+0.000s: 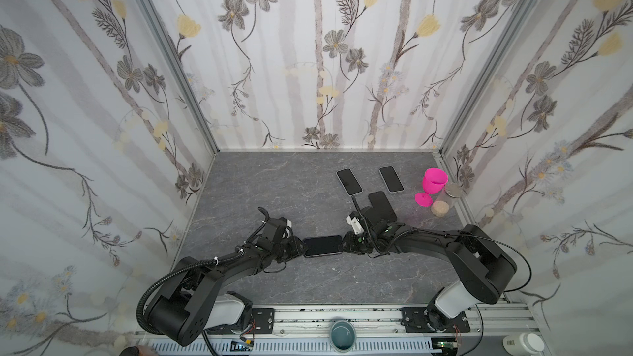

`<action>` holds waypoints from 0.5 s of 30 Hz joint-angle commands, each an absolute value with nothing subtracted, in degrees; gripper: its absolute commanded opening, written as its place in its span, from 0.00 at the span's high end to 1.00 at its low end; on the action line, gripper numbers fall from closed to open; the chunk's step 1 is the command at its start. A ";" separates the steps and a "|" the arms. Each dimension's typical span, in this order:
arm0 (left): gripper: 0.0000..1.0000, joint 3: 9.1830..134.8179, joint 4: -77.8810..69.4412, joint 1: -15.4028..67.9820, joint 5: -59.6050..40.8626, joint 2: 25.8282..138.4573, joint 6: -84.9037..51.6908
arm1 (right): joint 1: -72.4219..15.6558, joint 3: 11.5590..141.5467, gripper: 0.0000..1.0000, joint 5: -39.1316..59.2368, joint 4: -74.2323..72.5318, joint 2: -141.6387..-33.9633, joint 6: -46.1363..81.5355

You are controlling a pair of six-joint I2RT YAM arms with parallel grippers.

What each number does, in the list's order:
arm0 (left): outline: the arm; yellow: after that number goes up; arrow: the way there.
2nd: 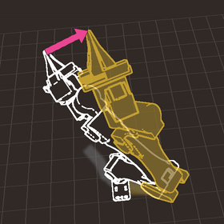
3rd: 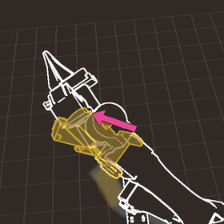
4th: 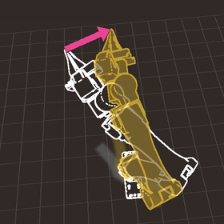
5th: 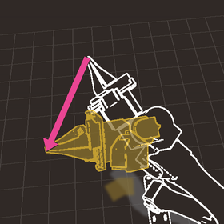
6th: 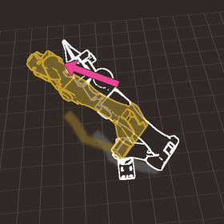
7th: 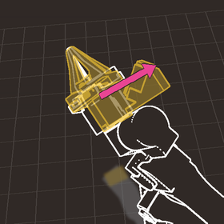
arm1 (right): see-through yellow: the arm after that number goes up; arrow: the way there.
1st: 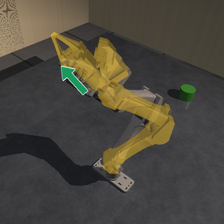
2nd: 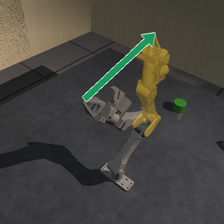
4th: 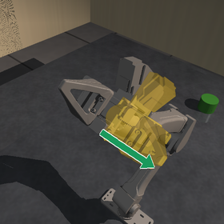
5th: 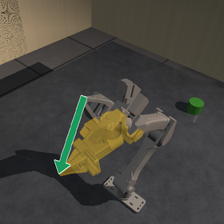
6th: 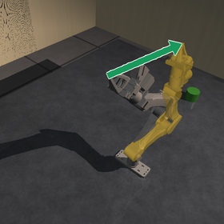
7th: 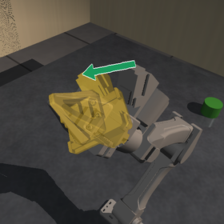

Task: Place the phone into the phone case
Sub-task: 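Fit the phone's edge into the black case rim with both grippers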

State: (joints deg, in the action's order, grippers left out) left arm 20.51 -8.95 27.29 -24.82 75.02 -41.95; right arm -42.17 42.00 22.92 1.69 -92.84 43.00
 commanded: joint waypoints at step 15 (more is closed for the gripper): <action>0.86 21.62 -8.36 27.42 -27.45 78.89 -39.73 | -42.89 43.62 0.82 23.40 2.73 -95.89 41.24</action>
